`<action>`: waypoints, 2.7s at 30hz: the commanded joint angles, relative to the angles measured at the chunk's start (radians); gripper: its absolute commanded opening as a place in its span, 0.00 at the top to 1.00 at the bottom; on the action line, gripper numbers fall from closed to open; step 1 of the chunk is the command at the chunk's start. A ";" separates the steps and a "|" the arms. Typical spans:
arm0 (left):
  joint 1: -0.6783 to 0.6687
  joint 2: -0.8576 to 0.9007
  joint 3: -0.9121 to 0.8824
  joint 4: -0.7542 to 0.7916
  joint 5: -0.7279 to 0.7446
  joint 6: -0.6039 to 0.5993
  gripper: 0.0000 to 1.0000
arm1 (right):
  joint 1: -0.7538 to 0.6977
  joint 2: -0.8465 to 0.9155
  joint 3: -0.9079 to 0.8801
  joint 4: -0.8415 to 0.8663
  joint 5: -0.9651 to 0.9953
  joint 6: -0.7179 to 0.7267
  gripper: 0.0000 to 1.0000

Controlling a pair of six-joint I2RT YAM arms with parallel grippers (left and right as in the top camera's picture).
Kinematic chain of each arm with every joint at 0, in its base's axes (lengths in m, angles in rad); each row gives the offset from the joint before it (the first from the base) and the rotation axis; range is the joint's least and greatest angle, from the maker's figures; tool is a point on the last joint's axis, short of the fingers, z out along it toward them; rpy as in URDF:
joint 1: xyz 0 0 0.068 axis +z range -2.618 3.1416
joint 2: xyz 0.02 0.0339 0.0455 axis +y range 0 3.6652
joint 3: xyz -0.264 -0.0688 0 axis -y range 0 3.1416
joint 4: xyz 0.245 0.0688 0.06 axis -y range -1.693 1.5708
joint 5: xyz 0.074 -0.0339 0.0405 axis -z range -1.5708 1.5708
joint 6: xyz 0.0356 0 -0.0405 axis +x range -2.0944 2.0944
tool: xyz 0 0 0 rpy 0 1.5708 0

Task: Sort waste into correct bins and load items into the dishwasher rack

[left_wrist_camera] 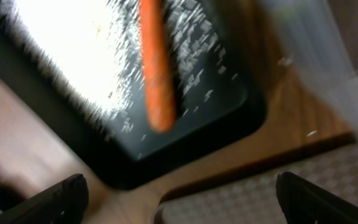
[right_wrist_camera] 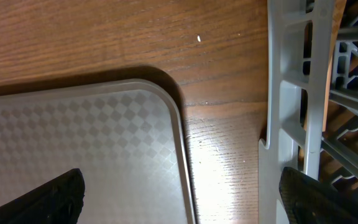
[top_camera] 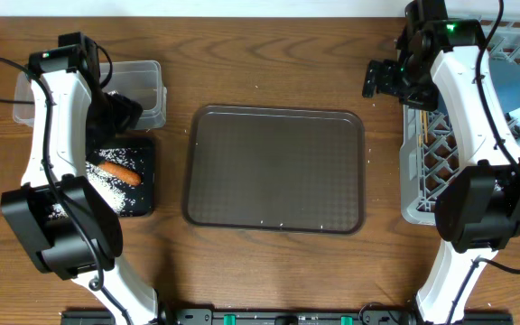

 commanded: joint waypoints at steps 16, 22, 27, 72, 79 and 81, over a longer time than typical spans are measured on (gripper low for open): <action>-0.108 -0.362 -0.189 0.093 0.172 0.125 0.02 | 0.010 0.001 0.012 0.000 0.000 0.016 0.01; -0.132 -0.570 -0.254 0.090 0.206 0.162 0.02 | 0.010 0.001 0.012 0.000 0.000 0.016 0.01; -0.189 -0.768 -0.414 0.148 0.247 0.157 0.02 | 0.010 0.001 0.012 0.000 0.000 0.016 0.01; -0.264 -1.508 -1.352 0.967 0.429 0.929 0.02 | 0.010 0.001 0.012 0.000 0.000 0.016 0.01; -0.264 -1.630 -1.407 0.976 0.354 0.932 0.02 | 0.010 0.001 0.012 0.000 0.000 0.016 0.01; -0.264 -1.658 -1.445 1.021 0.339 0.933 0.02 | 0.010 0.001 0.012 0.000 0.000 0.016 0.01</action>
